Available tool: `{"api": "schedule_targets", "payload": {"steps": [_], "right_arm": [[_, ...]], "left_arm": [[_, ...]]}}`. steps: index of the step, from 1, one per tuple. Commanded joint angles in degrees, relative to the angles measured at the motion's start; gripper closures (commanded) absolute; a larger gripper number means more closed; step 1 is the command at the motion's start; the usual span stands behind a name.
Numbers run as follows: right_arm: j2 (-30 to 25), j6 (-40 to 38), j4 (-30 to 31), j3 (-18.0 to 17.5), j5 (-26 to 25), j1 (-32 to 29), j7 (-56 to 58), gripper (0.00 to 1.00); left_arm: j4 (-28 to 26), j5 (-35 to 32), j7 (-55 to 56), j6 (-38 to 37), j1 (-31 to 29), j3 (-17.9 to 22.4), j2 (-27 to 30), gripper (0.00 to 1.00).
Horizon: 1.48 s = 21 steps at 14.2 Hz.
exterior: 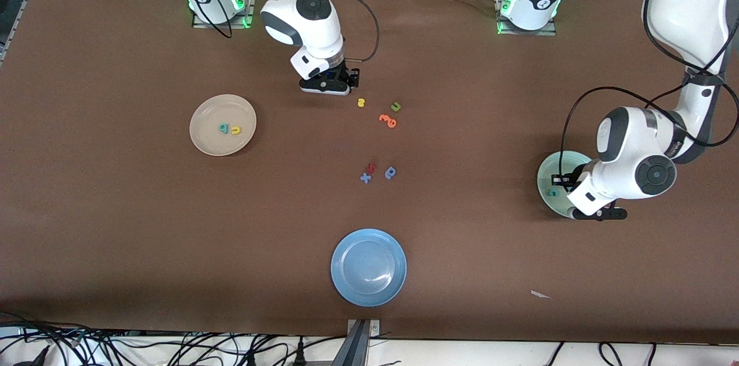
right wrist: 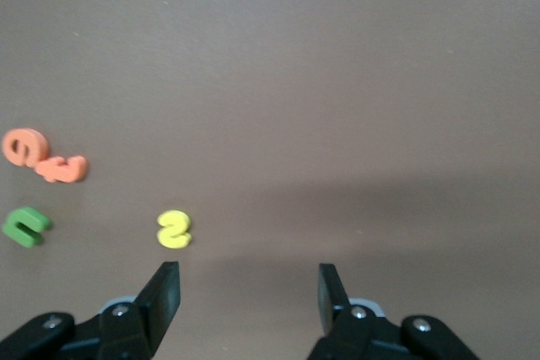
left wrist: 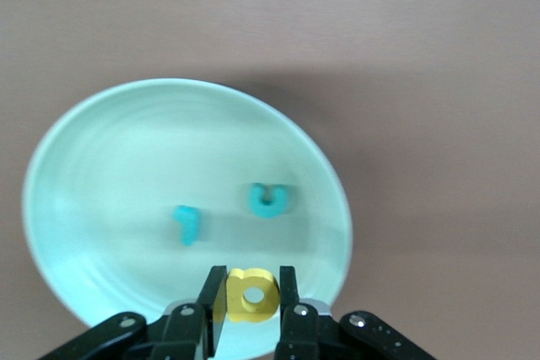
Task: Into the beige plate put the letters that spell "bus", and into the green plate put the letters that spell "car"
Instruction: 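Place the yellow o on the green plate while the right gripper grasps yellow letter, then return the left gripper to rest while the right gripper carries the yellow letter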
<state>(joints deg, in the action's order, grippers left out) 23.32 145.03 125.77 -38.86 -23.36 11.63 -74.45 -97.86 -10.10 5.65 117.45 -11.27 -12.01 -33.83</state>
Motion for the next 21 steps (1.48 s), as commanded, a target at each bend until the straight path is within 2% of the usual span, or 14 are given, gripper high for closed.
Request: {"api": "schedule_targets", "payload": {"steps": [1, 4, 7, 11, 14, 16, 17, 18, 21], "right_arm": [[8.3, -1.5, -8.4, 2.5, -6.2, 4.4, -7.4, 0.25], [11.5, -1.4, -10.4, 3.6, -11.4, 6.3, -12.6, 0.23], [13.1, -1.4, -10.4, 3.6, -13.3, 6.7, -14.9, 0.23], [15.3, -1.3, -11.2, 3.6, -17.9, 8.2, -20.8, 0.23], [15.8, -1.3, -11.2, 3.6, -18.5, 8.3, -21.1, 0.23], [15.8, -1.3, -11.2, 3.7, -19.3, 8.3, -21.1, 0.29], [15.8, -1.3, -11.2, 3.7, -19.8, 8.3, -21.0, 0.39], [15.8, -1.3, -11.2, 3.8, -19.9, 8.3, -21.0, 0.45], [15.6, -1.3, -11.2, 4.1, -20.0, 8.3, -20.8, 0.45]], "left_arm": [[-0.3, -3.5, -4.1, -1.5, -0.5, -0.7, 1.1, 0.0], [2.5, -3.5, -4.0, -1.5, -0.2, -0.8, 1.2, 0.0], [5.9, -3.6, -4.3, -2.6, -0.3, -1.0, 1.2, 0.0], [11.9, -3.7, -4.7, -11.3, -1.0, -0.8, 1.3, 0.0], [16.1, -3.5, -6.1, -20.6, -1.9, -1.2, 2.8, 0.0], [15.8, -2.4, -9.8, -22.4, -2.0, -0.8, 5.6, 0.0], [14.7, -1.3, -11.1, -22.4, -2.1, -0.7, 7.1, 0.0], [13.7, 0.8, -11.4, -22.4, -2.1, -0.3, 9.1, 0.0], [11.8, 9.5, -10.7, -22.6, 3.1, 7.7, 15.5, 0.0]]}}
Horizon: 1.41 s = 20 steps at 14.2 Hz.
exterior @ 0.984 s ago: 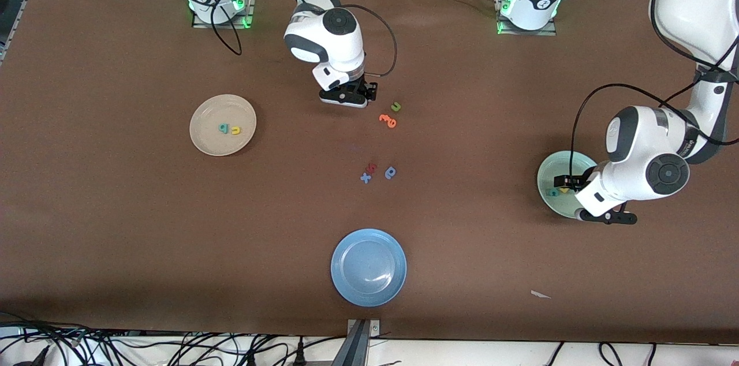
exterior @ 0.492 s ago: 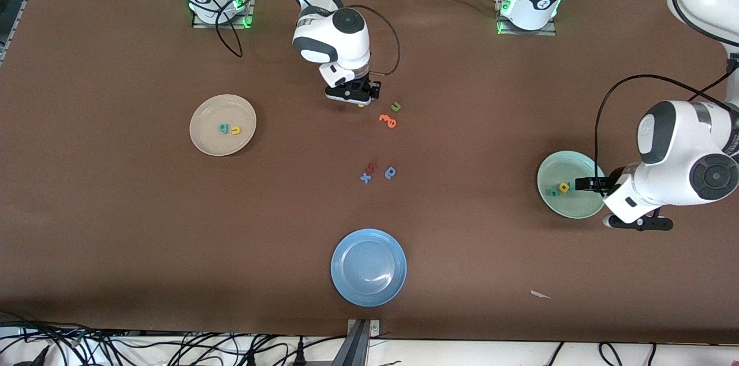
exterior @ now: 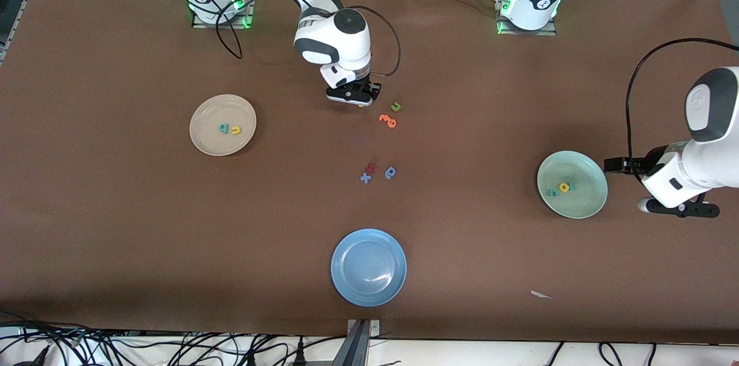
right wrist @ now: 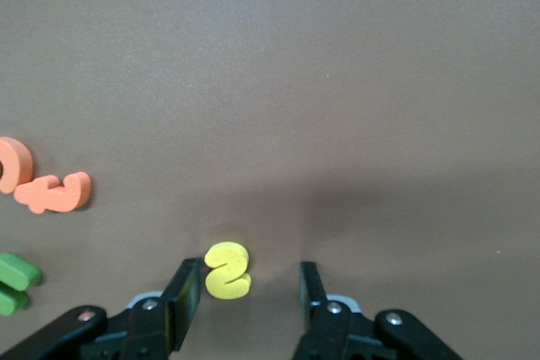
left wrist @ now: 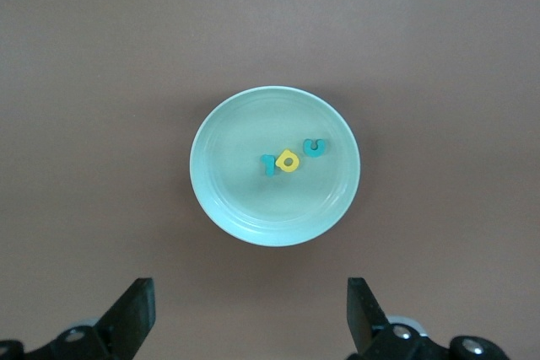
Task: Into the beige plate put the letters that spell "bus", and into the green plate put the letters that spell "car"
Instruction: 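Return the left gripper to rest while the right gripper carries the yellow letter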
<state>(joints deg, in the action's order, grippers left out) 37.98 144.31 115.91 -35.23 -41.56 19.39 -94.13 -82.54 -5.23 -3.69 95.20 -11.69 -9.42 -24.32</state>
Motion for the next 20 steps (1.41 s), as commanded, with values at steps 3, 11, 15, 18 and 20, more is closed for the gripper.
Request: {"api": "schedule_targets", "payload": {"steps": [3, 11, 15, 18, 20], "right_arm": [[0.9, -0.6, -1.2, 0.6, -2.1, 0.6, -1.1, 0.69], [-7.7, -0.6, 3.5, 2.3, -0.2, -2.8, 5.8, 1.0], [-19.7, -0.6, 12.6, 1.7, 5.6, -10.7, 20.1, 1.0], [-26.9, -2.4, 18.9, 1.6, 8.9, -16.0, 34.6, 1.0], [-29.4, -5.7, 20.9, 1.6, 9.1, -18.4, 41.2, 1.0]], "left_arm": [[-4.7, 5.9, 1.3, -0.5, 7.5, 7.0, 10.6, 0.0], [-6.3, 5.4, 3.5, -0.4, 15.1, 11.6, 16.0, 0.0], [-6.1, 5.3, 3.5, -3.0, 14.9, 11.5, 16.0, 0.0], [-5.9, 5.8, 3.3, -3.8, 14.4, 11.4, 16.0, 0.0], [-5.7, 5.8, 3.8, -4.0, 14.5, 11.1, 16.1, 0.0]]}}
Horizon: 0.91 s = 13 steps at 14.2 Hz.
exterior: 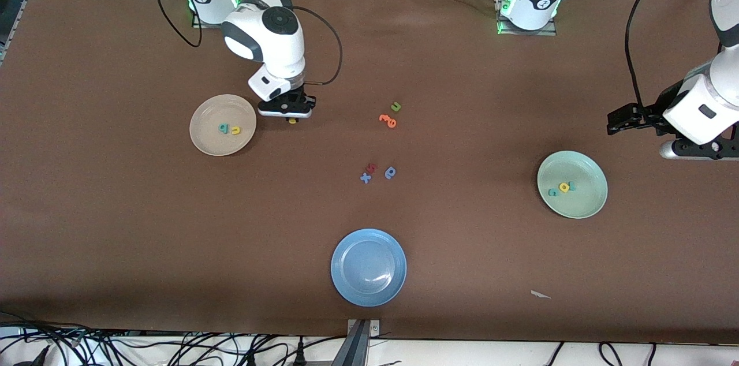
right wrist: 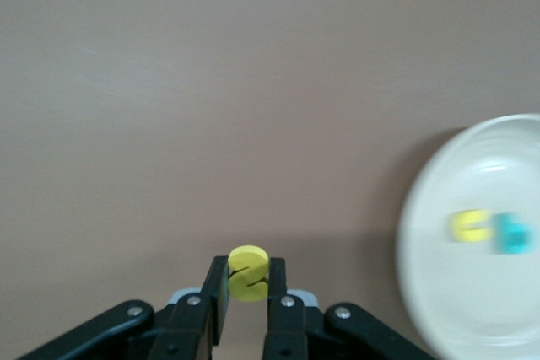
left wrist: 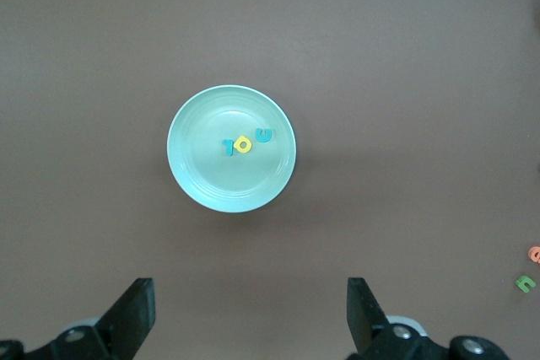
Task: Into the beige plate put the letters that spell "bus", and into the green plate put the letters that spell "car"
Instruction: 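Lower the yellow letter onto the beige plate and open the right gripper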
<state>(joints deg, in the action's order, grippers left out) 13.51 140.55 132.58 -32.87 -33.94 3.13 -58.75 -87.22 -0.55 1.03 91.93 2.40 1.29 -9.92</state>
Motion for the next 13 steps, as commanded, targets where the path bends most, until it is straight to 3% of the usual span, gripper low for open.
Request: {"api": "schedule_targets", "payload": {"steps": [1, 5, 9, 10, 13], "right_arm": [[-6.9, -2.3, 6.3, -0.8, 1.6, -3.4, 7.8, 1.0], [-11.9, -2.5, 11.6, -0.6, 1.9, -7.5, 16.5, 1.0], [-11.7, -2.5, 11.7, -0.2, 1.9, -12.6, 23.5, 1.0], [-11.4, -2.5, 11.7, 0.1, 1.9, -12.9, 23.6, 0.94], [-11.0, -2.5, 11.7, 0.4, 2.7, -13.1, 23.6, 0.19]], "left_arm": [[-0.8, 1.2, -1.0, -1.5, 0.4, 0.5, 1.8, 0.0], [-0.6, 1.3, -1.9, -1.6, 0.3, 0.5, 1.6, 0.0], [1.4, 0.9, -1.8, -1.6, 0.4, 0.5, 0.5, 0.0], [1.4, 0.8, -1.7, -1.6, 0.4, 0.5, 0.3, 0.0], [1.5, 0.9, -1.3, -1.6, 0.7, 0.5, 0.3, 0.0]]}}
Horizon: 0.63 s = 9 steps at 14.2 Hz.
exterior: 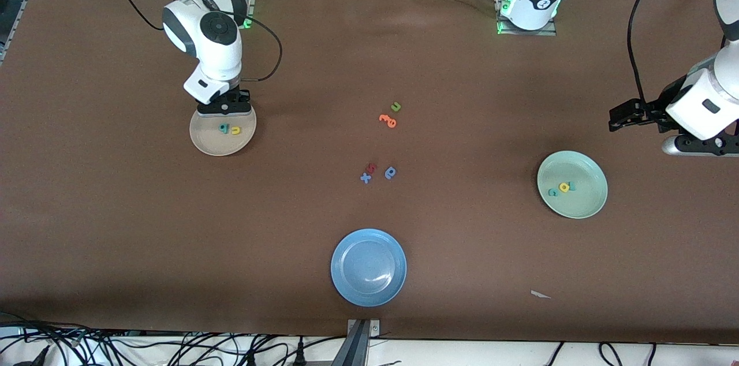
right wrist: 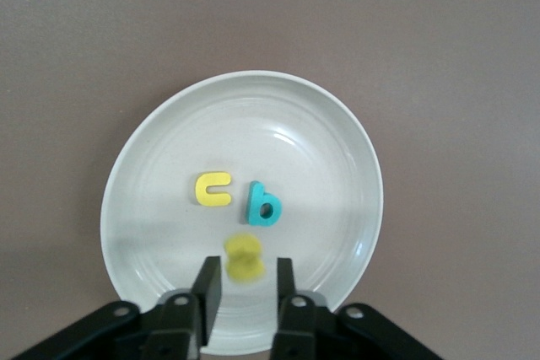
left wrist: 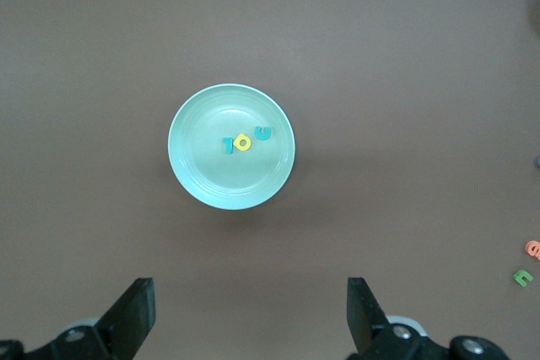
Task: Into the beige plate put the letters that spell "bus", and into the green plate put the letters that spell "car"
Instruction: 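Lower the yellow letter onto the beige plate and open the right gripper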
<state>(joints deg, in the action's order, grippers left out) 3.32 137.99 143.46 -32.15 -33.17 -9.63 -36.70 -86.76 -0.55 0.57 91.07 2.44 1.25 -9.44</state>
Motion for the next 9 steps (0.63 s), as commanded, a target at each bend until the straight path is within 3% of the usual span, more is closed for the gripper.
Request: {"api": "schedule_targets", "payload": {"steps": [1, 6, 9], "right_arm": [[-0.8, 0.1, 0.8, -0.1, 3.2, -0.3, 1.6, 0.0], [-0.9, -0.1, 0.1, -0.1, 5.7, -0.3, 2.0, 0.0], [-1.1, -2.8, -4.7, -0.6, 8.8, -0.2, 2.2, 0.0]], "left_arm": [[1.1, 1.4, -1.2, -0.6, 0.3, 0.5, -0.1, 0.0], [1.0, 0.8, -1.4, -0.4, 0.2, 0.6, -0.1, 0.0], [1.1, 1.3, -1.4, -0.3, 0.1, 0.7, -0.1, 0.0]]}}
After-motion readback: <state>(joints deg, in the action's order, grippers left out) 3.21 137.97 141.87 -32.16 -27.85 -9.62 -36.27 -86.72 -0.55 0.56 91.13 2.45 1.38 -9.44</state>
